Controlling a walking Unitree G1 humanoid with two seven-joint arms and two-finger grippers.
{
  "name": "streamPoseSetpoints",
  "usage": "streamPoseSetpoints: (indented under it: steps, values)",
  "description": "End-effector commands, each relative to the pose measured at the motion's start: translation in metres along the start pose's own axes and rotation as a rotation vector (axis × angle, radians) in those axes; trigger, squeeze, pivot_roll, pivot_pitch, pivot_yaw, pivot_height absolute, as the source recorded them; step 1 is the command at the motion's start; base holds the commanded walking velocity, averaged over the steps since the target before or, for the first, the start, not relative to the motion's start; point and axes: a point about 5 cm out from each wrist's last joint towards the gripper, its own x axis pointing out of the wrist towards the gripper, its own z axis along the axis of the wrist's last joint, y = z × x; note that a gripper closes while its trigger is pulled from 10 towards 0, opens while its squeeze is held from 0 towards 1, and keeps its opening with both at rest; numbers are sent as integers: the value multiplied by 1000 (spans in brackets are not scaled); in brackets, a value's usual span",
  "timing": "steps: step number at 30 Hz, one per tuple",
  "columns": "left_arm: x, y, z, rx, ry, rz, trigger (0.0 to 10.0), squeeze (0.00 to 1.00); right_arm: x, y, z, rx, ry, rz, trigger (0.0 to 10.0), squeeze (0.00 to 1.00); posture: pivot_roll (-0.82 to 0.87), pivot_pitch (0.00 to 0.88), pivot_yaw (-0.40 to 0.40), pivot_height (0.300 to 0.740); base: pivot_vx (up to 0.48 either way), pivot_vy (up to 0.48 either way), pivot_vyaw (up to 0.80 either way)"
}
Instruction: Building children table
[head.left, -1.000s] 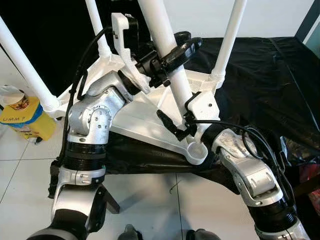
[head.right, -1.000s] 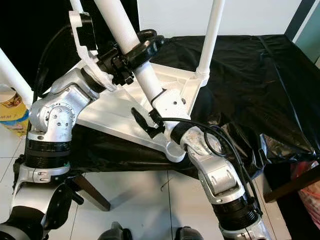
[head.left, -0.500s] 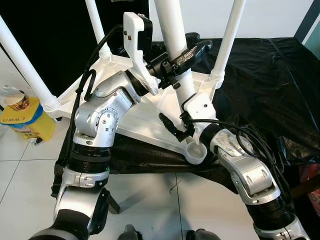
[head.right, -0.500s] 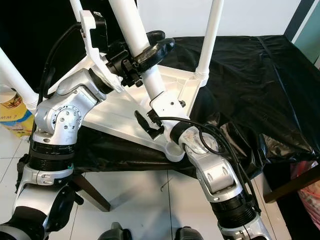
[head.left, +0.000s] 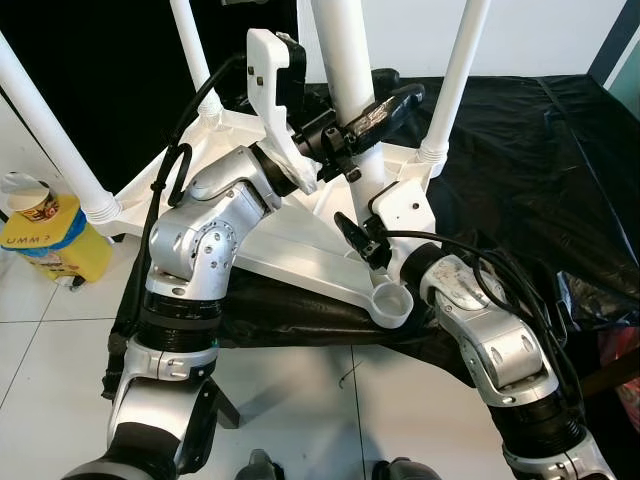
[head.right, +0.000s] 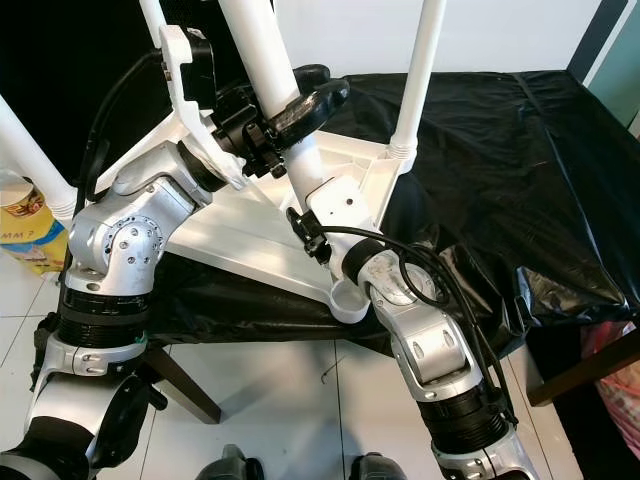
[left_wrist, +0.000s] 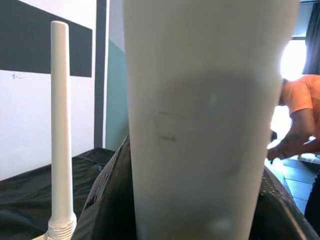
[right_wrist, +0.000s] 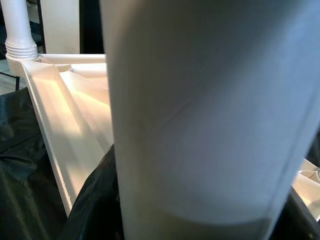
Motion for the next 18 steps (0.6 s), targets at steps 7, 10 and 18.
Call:
streamPoseSetpoints:
  steps: [7, 10, 18]
  values:
    - [3, -12, -2, -29, -21, -52, 10000, 1000, 4, -4, -5, 39, 40, -57, 10000, 0, -7, 66, -9, 740, 0, 0, 0]
    - [2, -13, -3, -31, -21, -50, 10000, 1000, 5, -4, -5, 46, 43, -68, 10000, 0, -8, 66, -7, 740, 0, 0, 0]
    - [-5, 3, -6, 42, -40, 106, 10000, 0, 7, -18, -8, 88, 63, -199, 10000, 0, -9, 73, -11, 740, 0, 0, 0]
